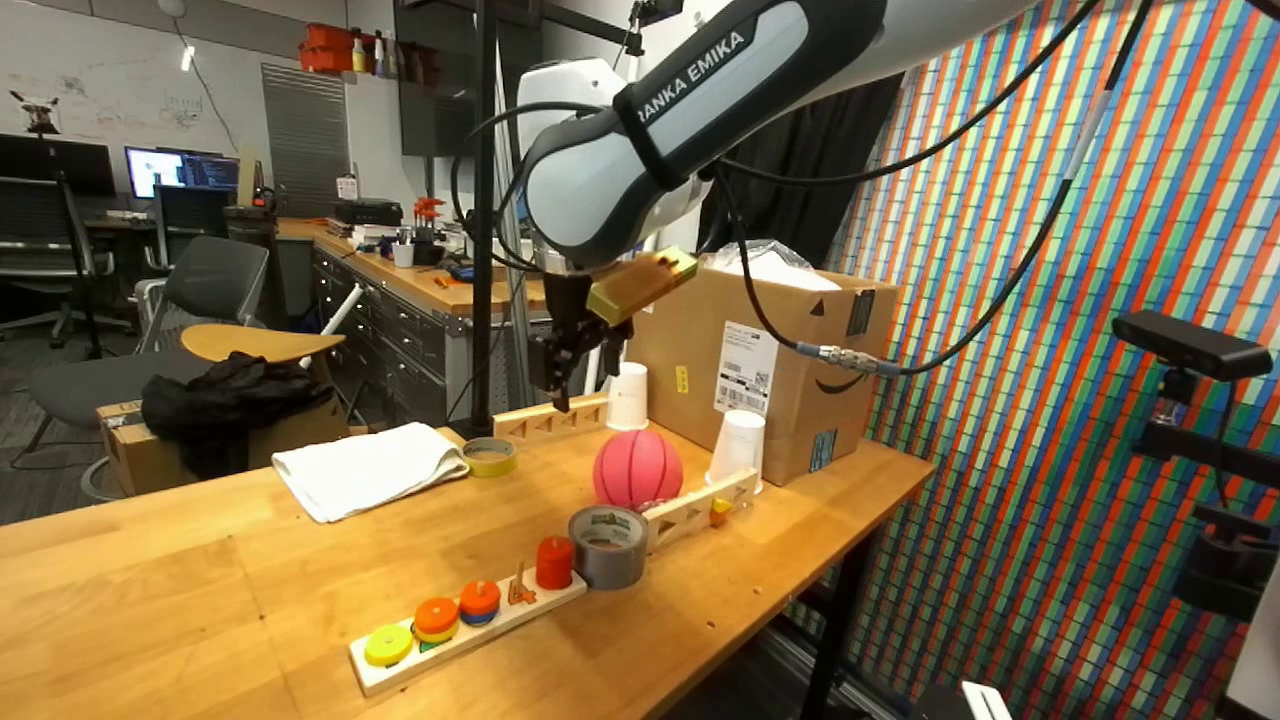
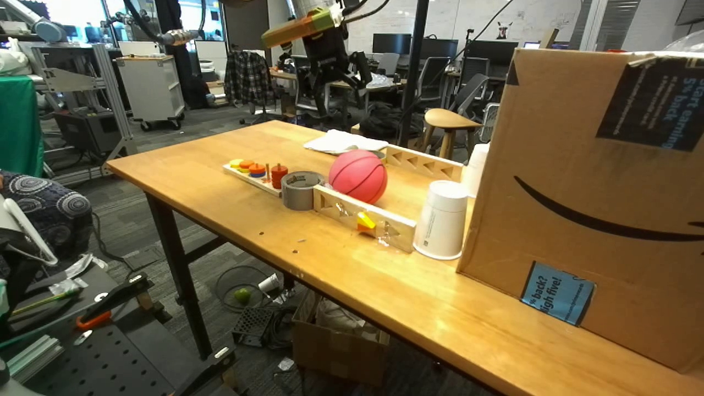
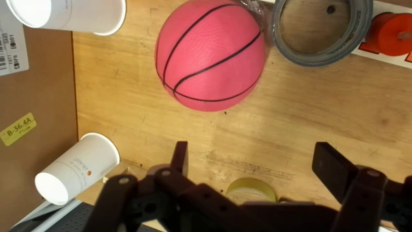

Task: Push the basketball between the two cups

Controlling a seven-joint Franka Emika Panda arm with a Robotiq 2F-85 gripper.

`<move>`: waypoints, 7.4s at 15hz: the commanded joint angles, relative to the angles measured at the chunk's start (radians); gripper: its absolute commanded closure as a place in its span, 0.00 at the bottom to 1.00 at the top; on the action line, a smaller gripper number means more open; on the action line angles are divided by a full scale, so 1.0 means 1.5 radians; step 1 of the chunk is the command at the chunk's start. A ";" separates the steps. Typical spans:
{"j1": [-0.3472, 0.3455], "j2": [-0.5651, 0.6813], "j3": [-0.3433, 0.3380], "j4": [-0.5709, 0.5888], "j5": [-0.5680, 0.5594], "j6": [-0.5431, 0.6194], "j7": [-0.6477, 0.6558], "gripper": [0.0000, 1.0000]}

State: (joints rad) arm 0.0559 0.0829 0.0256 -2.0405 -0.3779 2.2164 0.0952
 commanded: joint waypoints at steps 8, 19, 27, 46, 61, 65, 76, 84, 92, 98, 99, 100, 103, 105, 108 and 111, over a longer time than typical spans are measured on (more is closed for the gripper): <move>0.023 0.003 0.025 -0.060 0.005 0.010 0.005 0.00; 0.026 0.078 0.019 -0.085 0.014 -0.003 0.003 0.00; 0.014 0.102 -0.006 -0.035 0.002 -0.036 -0.009 0.00; -0.005 -0.026 -0.036 -0.023 -0.110 -0.003 0.081 0.00; 0.064 -0.168 0.110 -0.309 -0.002 0.065 0.132 0.00; 0.061 -0.159 0.120 -0.316 -0.016 0.048 0.144 0.00; 0.016 -0.112 0.077 -0.283 -0.030 -0.003 0.132 0.00; -0.003 -0.012 0.030 -0.198 -0.025 -0.004 0.104 0.00; 0.006 -0.003 0.006 -0.112 -0.045 0.003 0.085 0.00; 0.013 -0.068 0.020 -0.032 -0.077 0.013 0.085 0.00; 0.011 -0.071 0.022 -0.031 -0.071 0.017 0.084 0.00; 0.011 -0.072 0.024 -0.038 -0.067 0.017 0.082 0.00; 0.015 -0.068 0.031 -0.071 -0.071 0.000 0.092 0.00; 0.020 -0.063 0.037 -0.093 -0.075 -0.020 0.099 0.00; 0.024 -0.067 0.045 -0.116 -0.085 -0.075 0.117 0.00; 0.022 -0.075 0.045 -0.143 -0.086 -0.126 0.135 0.00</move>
State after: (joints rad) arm 0.0855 0.0038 0.0930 -2.2198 -0.4919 2.0951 0.2638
